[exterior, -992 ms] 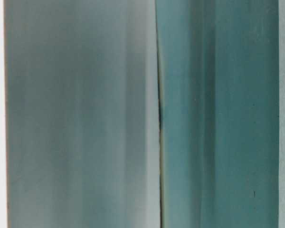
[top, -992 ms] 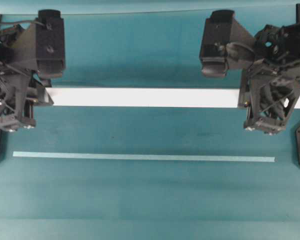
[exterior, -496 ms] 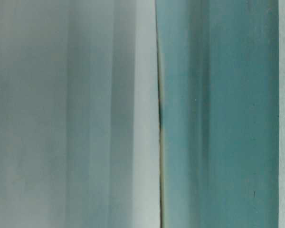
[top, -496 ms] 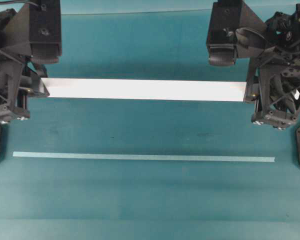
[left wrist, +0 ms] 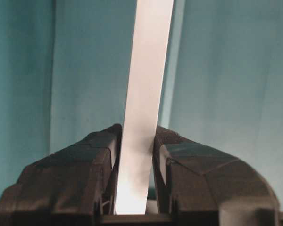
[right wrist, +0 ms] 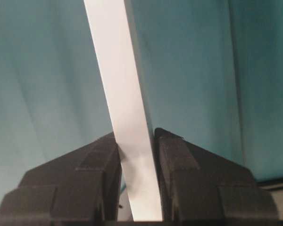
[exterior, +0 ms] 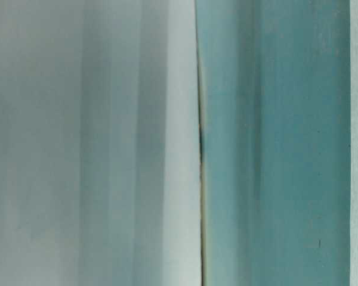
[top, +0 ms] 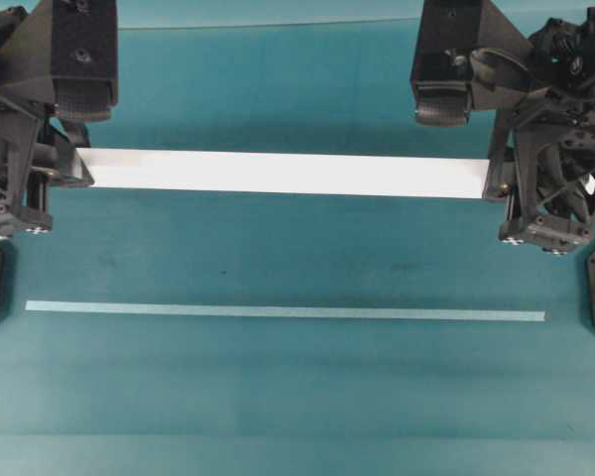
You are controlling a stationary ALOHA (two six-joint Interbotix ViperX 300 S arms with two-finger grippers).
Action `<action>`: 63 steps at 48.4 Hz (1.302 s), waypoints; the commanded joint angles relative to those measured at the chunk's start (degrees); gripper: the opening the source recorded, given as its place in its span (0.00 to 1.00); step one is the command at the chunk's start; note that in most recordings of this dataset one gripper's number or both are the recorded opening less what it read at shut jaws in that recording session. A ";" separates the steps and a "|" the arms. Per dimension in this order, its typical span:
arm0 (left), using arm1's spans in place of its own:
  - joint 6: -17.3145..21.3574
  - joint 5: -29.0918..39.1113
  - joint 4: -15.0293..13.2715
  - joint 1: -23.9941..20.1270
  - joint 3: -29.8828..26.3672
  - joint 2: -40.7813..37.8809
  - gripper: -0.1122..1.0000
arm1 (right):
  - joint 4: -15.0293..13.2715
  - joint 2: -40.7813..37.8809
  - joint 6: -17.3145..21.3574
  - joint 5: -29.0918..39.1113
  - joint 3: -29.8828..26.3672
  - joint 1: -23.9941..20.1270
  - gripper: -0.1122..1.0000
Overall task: Lift a wooden board with both hands.
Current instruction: 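Hold the board raised with both grippers, then bring the board forward and lower it to the table with both grippers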
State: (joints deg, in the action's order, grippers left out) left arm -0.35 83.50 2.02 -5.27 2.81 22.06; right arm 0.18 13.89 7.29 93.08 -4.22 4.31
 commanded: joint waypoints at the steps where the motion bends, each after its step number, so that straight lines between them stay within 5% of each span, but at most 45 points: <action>1: 0.00 -1.05 -0.18 0.18 -2.72 -0.26 0.26 | 0.09 -0.88 1.32 -1.14 -1.76 0.26 0.29; 42: -0.26 1.41 -0.18 0.18 -4.04 -1.23 0.26 | -0.62 -0.79 1.41 -0.97 -1.49 0.35 0.29; 53: -0.70 -1.93 -0.18 0.18 1.32 -0.44 0.26 | -0.62 -0.79 1.14 -2.29 3.60 0.26 0.29; 63: -0.88 -7.56 -0.18 0.88 10.11 -0.70 0.26 | -0.35 0.18 0.97 -10.72 12.57 -0.53 0.29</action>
State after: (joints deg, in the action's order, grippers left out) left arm -0.70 79.45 2.02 -5.19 11.69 21.01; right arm -0.18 13.80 7.29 86.48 6.42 3.96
